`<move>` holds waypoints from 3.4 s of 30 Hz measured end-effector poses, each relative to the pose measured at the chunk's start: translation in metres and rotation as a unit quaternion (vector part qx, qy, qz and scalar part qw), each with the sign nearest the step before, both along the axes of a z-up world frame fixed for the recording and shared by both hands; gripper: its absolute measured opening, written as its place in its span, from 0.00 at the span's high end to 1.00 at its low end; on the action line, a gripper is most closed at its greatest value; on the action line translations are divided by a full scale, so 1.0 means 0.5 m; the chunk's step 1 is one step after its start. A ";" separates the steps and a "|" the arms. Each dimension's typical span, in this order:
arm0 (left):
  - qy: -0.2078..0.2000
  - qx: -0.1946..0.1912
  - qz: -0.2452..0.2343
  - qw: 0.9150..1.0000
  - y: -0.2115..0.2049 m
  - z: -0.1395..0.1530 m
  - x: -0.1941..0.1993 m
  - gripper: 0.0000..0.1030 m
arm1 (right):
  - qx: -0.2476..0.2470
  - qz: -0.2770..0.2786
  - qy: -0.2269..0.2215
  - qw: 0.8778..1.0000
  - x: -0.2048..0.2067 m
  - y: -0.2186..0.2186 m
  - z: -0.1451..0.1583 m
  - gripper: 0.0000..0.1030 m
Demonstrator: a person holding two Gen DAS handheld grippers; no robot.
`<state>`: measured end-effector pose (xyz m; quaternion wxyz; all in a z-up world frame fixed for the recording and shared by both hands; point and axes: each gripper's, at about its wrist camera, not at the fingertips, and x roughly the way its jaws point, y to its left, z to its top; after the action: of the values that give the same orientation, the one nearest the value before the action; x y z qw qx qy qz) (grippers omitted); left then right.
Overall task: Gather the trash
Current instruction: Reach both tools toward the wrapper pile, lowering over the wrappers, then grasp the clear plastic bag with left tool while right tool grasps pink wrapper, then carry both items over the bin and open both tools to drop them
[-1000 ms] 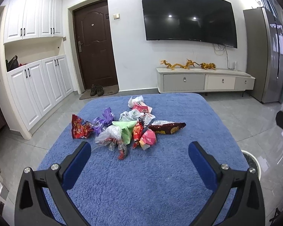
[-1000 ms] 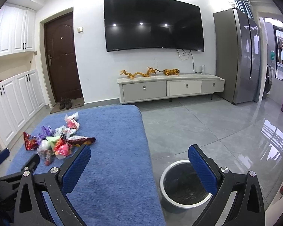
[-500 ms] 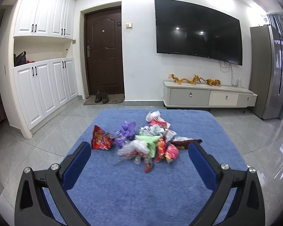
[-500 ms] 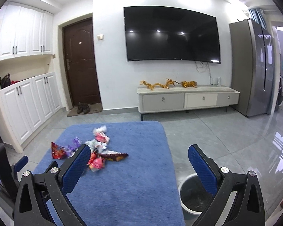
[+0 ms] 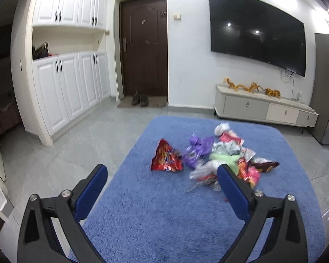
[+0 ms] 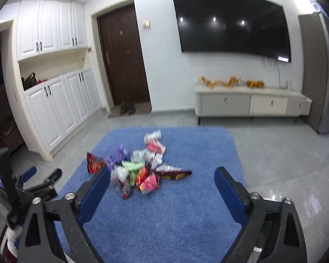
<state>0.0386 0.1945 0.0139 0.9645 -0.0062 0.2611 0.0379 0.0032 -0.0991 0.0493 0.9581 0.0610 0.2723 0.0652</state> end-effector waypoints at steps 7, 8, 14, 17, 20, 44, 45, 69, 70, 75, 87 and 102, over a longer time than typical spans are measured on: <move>0.067 -0.035 -0.054 0.996 -0.019 -0.083 0.068 0.20 | 0.040 0.037 0.085 0.995 0.102 -0.016 -0.119 0.34; 0.076 -0.040 -0.063 0.994 -0.027 -0.095 0.079 0.22 | 0.050 0.052 0.101 0.992 0.124 -0.013 -0.142 0.36; 0.110 -0.076 -0.089 0.987 -0.037 -0.130 0.143 0.34 | 0.074 0.095 0.153 0.981 0.216 0.017 -0.213 0.41; 0.125 -0.082 -0.088 0.985 -0.037 -0.143 0.174 0.34 | 0.068 0.103 0.165 0.979 0.265 0.037 -0.242 0.42; 0.132 -0.081 -0.089 0.984 -0.040 -0.154 0.193 0.34 | 0.074 0.108 0.183 0.974 0.304 0.048 -0.273 0.44; 0.192 -0.087 -0.182 0.960 -0.187 -0.224 0.200 0.53 | 0.132 0.157 0.187 0.961 0.294 -0.013 -0.304 0.66; 0.196 -0.092 -0.178 0.960 -0.190 -0.229 0.205 0.57 | 0.137 0.154 0.183 0.961 0.282 -0.027 -0.299 0.66; 0.153 -0.061 -0.251 0.954 -0.358 -0.097 0.046 0.91 | 0.217 0.047 0.092 0.971 0.074 -0.284 -0.234 0.69; 0.152 -0.058 -0.265 0.950 -0.385 -0.092 0.045 0.91 | 0.217 0.025 0.084 0.972 0.060 -0.317 -0.231 0.69; 0.163 -0.042 -0.355 0.920 -0.562 -0.081 0.055 0.91 | 0.209 -0.071 0.071 0.973 0.007 -0.454 -0.239 0.69; 0.225 0.006 -0.479 0.849 -0.922 -0.171 0.095 0.90 | 0.209 -0.231 0.136 0.941 -0.014 -0.689 -0.388 0.69; 0.298 -0.087 -0.507 0.804 -1.076 -0.246 0.182 0.44 | 0.226 -0.282 0.191 0.913 -0.002 -0.791 -0.507 0.48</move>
<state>0.1299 -0.3434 -0.1089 0.7167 0.0552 0.5037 -0.4791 0.0024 -0.4948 -0.2041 0.8274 0.3610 0.3993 -0.1603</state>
